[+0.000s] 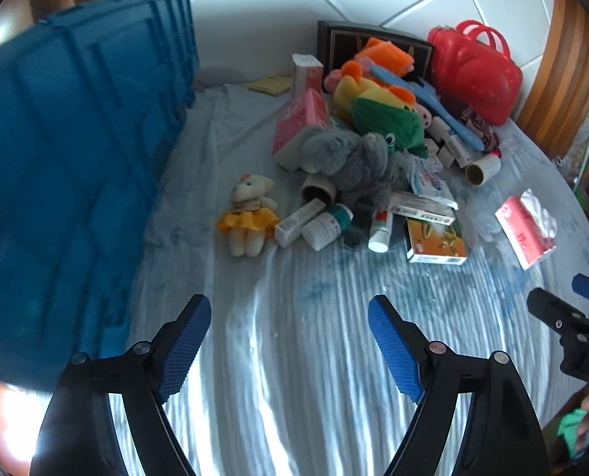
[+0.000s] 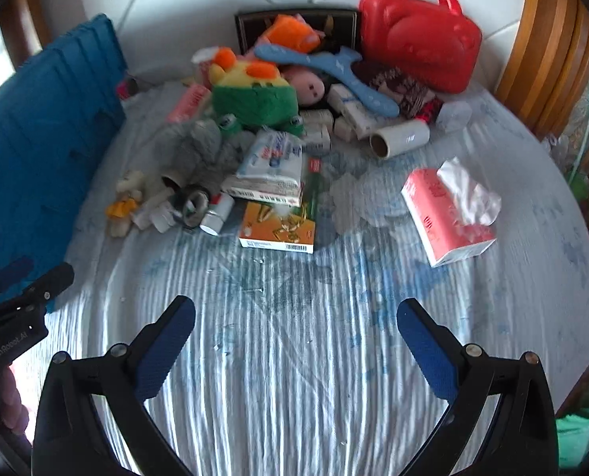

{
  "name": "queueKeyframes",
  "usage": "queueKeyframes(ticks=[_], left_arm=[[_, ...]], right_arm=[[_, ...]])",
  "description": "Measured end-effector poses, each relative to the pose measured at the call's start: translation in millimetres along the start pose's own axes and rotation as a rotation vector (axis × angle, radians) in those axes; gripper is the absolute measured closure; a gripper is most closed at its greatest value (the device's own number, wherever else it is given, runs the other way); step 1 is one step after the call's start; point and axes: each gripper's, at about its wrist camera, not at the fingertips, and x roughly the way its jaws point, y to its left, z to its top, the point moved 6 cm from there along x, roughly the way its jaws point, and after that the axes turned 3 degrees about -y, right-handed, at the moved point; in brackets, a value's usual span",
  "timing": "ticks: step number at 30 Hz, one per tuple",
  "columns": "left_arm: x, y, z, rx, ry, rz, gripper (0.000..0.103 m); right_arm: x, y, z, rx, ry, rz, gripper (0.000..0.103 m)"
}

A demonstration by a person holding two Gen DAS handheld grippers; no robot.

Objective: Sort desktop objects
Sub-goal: 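Reach both tools toward the pile of items on the bed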

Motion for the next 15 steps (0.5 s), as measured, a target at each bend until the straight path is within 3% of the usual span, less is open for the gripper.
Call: queueKeyframes(ticks=[6, 15], left_arm=[[61.2, -19.8, 5.1, 0.044, 0.062, -0.033, 0.021], [120.8, -45.2, 28.7, 0.040, 0.067, -0.038, 0.023]], right_arm=[[60.1, -7.9, -6.9, 0.019, 0.122, -0.004, 0.000], [116.0, -12.8, 18.7, 0.020, 0.134, 0.005, 0.000]])
